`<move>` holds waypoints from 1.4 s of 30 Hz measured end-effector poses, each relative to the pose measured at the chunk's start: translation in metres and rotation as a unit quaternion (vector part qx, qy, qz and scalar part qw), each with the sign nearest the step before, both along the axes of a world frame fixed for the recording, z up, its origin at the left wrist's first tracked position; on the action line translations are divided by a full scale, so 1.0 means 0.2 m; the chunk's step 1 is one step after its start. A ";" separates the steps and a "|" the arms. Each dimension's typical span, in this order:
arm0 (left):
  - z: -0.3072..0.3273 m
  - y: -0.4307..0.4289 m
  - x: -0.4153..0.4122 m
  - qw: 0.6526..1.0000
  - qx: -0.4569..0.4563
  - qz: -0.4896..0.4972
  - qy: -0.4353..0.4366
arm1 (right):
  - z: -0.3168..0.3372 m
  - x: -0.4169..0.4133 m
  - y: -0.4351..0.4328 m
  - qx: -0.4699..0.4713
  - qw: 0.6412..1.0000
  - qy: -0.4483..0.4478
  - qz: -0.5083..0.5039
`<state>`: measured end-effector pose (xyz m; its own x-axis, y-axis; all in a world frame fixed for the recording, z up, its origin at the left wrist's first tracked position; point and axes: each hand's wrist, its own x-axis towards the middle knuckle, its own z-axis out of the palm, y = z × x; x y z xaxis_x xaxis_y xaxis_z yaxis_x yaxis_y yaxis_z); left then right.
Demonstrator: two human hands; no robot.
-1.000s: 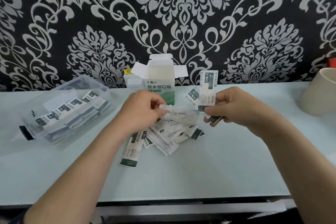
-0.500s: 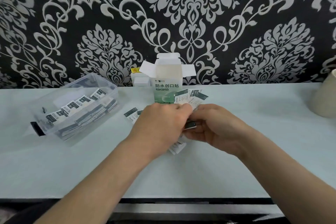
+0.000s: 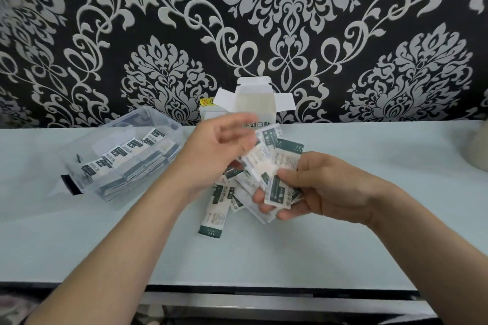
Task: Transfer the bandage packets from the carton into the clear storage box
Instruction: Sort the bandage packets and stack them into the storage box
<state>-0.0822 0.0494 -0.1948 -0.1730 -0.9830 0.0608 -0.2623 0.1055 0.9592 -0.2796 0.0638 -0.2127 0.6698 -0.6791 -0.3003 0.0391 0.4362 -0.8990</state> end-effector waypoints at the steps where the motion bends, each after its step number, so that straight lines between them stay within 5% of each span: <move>1: -0.01 0.00 0.00 0.998 0.035 -0.030 0.034 | 0.00 0.00 0.00 0.001 1.000 0.007 0.019; 7: -0.03 0.03 -0.09 0.998 -0.045 0.026 0.019 | -0.01 0.04 0.01 0.037 0.998 -0.048 0.022; 11: -0.04 0.01 -0.10 0.992 -0.030 0.053 0.108 | -0.01 0.05 0.03 0.054 0.991 -0.110 0.045; 16: -0.06 0.03 -0.14 0.991 0.009 0.061 0.120 | -0.03 0.09 0.03 0.047 0.996 -0.079 0.014; 21: -0.03 0.05 -0.11 0.984 -0.089 -0.129 -0.082 | -0.02 0.08 0.02 0.013 1.000 -0.024 -0.011; 25: -0.07 0.08 -0.13 0.874 -0.160 -0.159 -0.430 | 0.00 0.09 0.01 0.014 0.994 -0.003 -0.113; 34: -0.10 0.11 -0.19 0.886 -0.265 -0.078 -0.373 | -0.03 0.08 0.00 0.001 0.990 -0.011 -0.142; 38: -0.07 0.06 -0.14 0.942 -0.124 -0.082 -0.302 | 0.01 -0.03 -0.04 -0.035 0.979 0.001 -0.200; 42: -0.15 0.03 -0.15 0.862 -0.139 -0.150 -0.464 | 0.03 -0.17 -0.08 -0.140 0.923 0.197 -0.300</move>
<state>-0.1127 0.0546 -0.2252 -0.5182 -0.8552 -0.0139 -0.8236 0.4945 0.2778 -0.3140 0.0470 -0.2071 0.0253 -0.9803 -0.1958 -0.1555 0.1896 -0.9695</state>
